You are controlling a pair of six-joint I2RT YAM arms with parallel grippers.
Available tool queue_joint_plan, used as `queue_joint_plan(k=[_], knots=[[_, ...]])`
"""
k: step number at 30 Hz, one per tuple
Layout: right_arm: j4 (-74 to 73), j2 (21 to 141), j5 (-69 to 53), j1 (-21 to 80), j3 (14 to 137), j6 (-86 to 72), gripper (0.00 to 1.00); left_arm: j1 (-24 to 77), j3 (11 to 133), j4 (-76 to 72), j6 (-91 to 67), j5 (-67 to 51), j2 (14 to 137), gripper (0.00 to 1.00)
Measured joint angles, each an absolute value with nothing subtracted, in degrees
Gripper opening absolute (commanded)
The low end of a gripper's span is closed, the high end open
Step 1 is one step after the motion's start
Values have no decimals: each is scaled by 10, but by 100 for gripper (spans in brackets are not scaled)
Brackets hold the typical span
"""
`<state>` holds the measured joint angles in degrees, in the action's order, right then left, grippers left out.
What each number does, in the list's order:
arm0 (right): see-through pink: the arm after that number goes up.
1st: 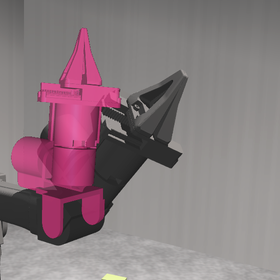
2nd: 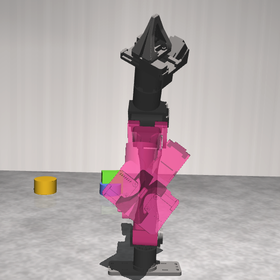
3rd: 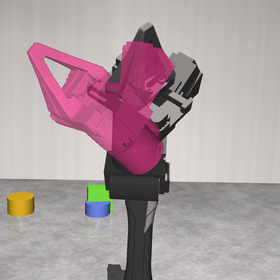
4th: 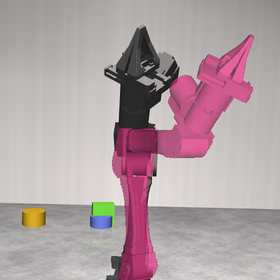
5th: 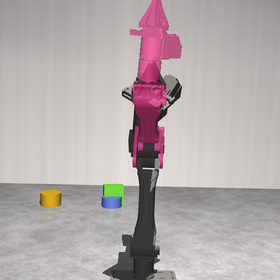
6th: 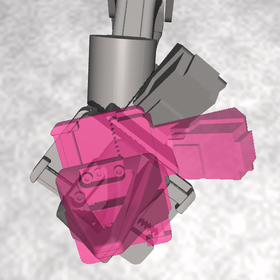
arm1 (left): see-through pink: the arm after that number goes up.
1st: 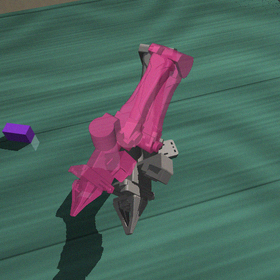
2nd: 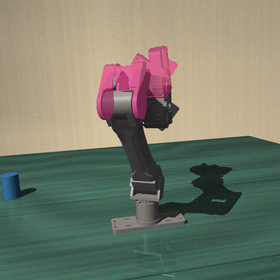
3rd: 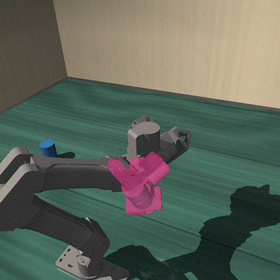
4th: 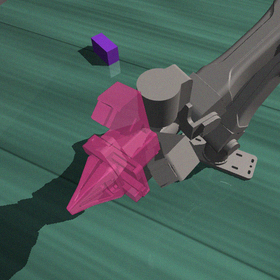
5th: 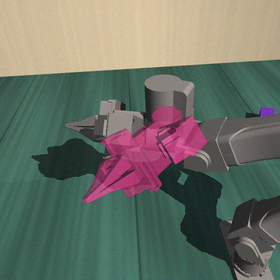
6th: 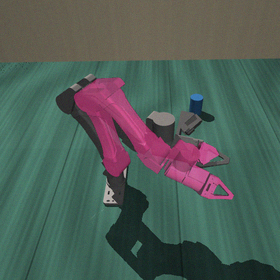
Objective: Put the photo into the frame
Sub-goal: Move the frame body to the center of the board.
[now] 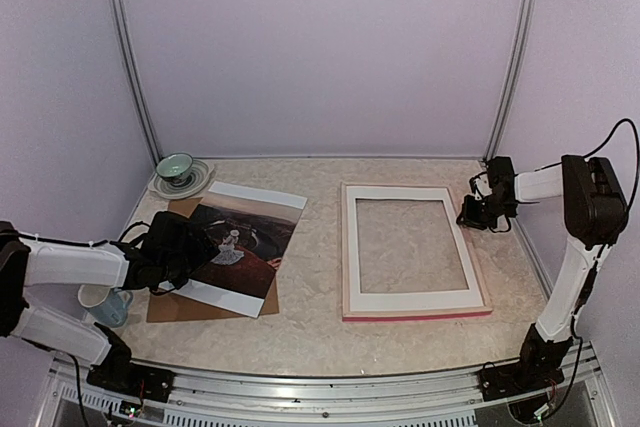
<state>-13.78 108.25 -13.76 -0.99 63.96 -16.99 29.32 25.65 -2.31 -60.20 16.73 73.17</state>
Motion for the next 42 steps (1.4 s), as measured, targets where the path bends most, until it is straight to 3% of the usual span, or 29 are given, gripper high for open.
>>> queue_joint_plan(k=[12, 23, 25, 28, 32, 35, 42], knots=[[-89, 1108, -157, 4, 650, -248, 16, 293, 253, -32, -602, 166, 738, 99], [-98, 1204, -138, 63, 787, -291, 18, 293, 247, -32, -602, 167, 727, 99], [-102, 1214, -136, 66, 802, -293, 25, 293, 247, -32, -602, 168, 725, 99], [-106, 1221, -135, 67, 816, -293, 49, 293, 247, -30, -599, 173, 718, 99], [-109, 1217, -131, 68, 817, -281, 72, 281, 254, -13, -591, 182, 708, 99], [-127, 1198, -122, 73, 816, -266, 78, 251, 271, -5, -584, 185, 696, 99], [-153, 1095, -110, 114, 817, -240, 80, 204, 330, 7, -569, 190, 666, 99]])
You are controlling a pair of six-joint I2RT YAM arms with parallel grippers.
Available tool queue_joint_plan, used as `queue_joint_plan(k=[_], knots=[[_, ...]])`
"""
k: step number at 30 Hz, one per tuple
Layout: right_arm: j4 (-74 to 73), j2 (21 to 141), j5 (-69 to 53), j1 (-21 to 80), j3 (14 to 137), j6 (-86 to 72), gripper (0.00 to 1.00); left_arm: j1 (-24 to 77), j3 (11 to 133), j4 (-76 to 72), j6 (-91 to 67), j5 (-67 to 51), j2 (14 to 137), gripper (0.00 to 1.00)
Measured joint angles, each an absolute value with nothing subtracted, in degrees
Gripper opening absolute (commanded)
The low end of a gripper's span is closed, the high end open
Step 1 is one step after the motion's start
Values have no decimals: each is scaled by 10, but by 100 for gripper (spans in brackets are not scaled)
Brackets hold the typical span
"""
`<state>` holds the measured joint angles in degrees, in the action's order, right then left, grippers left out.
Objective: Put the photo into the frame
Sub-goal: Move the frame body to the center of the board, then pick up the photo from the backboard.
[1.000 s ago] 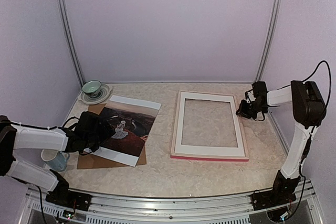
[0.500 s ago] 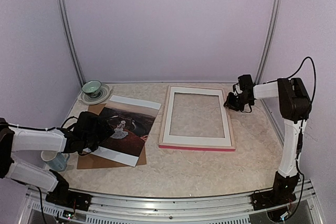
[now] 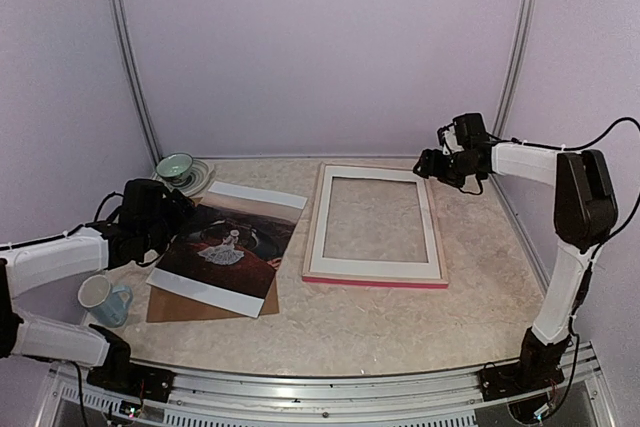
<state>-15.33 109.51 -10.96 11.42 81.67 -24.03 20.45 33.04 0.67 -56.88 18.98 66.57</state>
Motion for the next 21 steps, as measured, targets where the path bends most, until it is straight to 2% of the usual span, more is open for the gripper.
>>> queue_joint_plan(k=[5, 7, 9, 11, 15, 21], knots=[[-151, 1063, -116, 204, 851, -243, 82, 180, 351, 17, -562, 177, 672, 99], [-147, 1066, -123, 249, 866, -252, 90, 150, 361, 20, -559, 160, 687, 99], [-145, 1075, -131, 294, 884, -263, 92, 125, 371, 22, -550, 146, 707, 99], [-141, 1096, -139, 339, 914, -275, 99, 104, 390, 31, -534, 136, 731, 99], [-120, 1152, -165, 417, 971, -317, 99, 81, 448, 41, -494, 117, 785, 99], [-83, 1224, -215, 482, 1006, -419, 99, 68, 503, 34, -457, 71, 856, 99]])
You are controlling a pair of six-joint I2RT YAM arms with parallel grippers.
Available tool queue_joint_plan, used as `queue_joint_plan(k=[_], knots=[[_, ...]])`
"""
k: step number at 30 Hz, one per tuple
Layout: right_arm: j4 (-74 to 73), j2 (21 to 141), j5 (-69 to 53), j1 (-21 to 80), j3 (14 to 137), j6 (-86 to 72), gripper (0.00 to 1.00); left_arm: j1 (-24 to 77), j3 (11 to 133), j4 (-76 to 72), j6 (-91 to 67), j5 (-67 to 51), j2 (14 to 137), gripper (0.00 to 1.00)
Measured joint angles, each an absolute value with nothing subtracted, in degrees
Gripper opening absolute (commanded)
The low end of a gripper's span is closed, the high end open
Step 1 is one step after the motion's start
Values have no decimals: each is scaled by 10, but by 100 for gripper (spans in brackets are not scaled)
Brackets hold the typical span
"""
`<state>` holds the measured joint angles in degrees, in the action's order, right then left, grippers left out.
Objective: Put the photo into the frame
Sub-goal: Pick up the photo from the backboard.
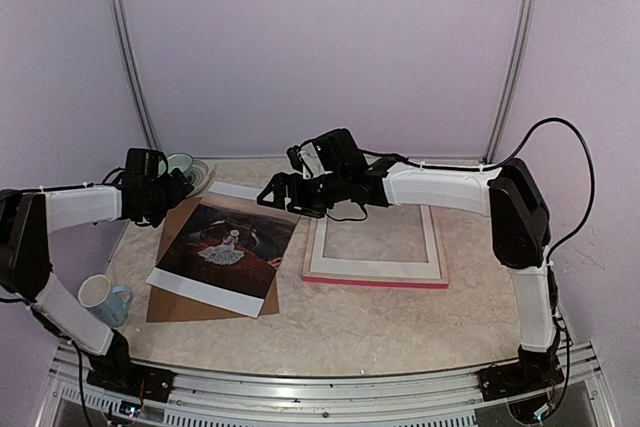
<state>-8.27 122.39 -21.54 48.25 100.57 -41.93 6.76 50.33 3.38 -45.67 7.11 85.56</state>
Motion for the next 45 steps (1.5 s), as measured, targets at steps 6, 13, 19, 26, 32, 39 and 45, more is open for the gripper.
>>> queue_joint_plan(k=[6, 13, 19, 26, 32, 39, 45], knots=[[-78, 1287, -222, 512, 1068, -493, 99, 68, 521, 28, -447, 32, 914, 99], [-78, 1298, -204, 530, 1069, -567, 99, 63, 520, 7, -444, 3, 929, 99], [-142, 1338, -180, 538, 1120, -616, 99, 58, 516, -16, -445, -17, 933, 99], [-114, 1319, -159, 545, 1087, -600, 99, 71, 491, -20, -447, -23, 896, 99], [-51, 1273, -191, 538, 977, -607, 99, 83, 492, -22, -444, -13, 867, 99], [-93, 1307, -193, 539, 1092, -604, 99, 81, 492, -21, -443, -9, 889, 99], [-135, 1339, -195, 543, 1106, -618, 99, 80, 492, -23, -443, -9, 918, 99]])
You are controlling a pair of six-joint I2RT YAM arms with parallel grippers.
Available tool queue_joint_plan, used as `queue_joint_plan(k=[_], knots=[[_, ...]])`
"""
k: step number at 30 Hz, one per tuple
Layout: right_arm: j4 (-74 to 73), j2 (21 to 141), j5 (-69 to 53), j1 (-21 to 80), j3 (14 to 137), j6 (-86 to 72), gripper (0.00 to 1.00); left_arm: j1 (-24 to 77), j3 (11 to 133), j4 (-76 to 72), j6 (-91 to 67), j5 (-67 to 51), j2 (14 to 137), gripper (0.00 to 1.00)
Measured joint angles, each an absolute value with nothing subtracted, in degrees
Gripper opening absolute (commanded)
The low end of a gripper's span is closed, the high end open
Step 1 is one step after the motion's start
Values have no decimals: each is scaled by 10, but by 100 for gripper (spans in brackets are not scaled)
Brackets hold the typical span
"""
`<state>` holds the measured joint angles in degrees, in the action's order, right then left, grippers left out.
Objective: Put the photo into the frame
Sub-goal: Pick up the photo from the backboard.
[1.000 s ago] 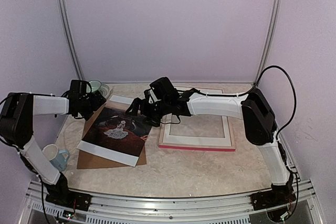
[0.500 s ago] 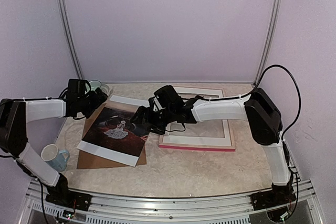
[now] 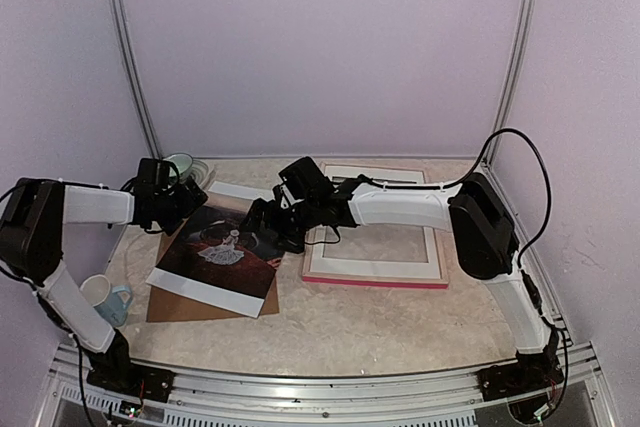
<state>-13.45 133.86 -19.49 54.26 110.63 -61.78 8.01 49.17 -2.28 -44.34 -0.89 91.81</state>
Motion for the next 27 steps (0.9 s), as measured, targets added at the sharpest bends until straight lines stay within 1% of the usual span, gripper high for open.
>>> queue_joint_plan(k=[7, 13, 22, 27], knots=[[-175, 1358, -199, 545, 1088, -637, 99, 80, 486, -26, -446, -9, 942, 99], [-179, 1358, -198, 548, 1066, -646, 99, 85, 484, -29, -446, -9, 947, 99], [-168, 1356, -199, 549, 1059, -670, 98, 101, 482, -32, -447, -10, 976, 99], [-135, 1356, -206, 547, 1044, -693, 98, 114, 482, -32, -447, -8, 978, 99]])
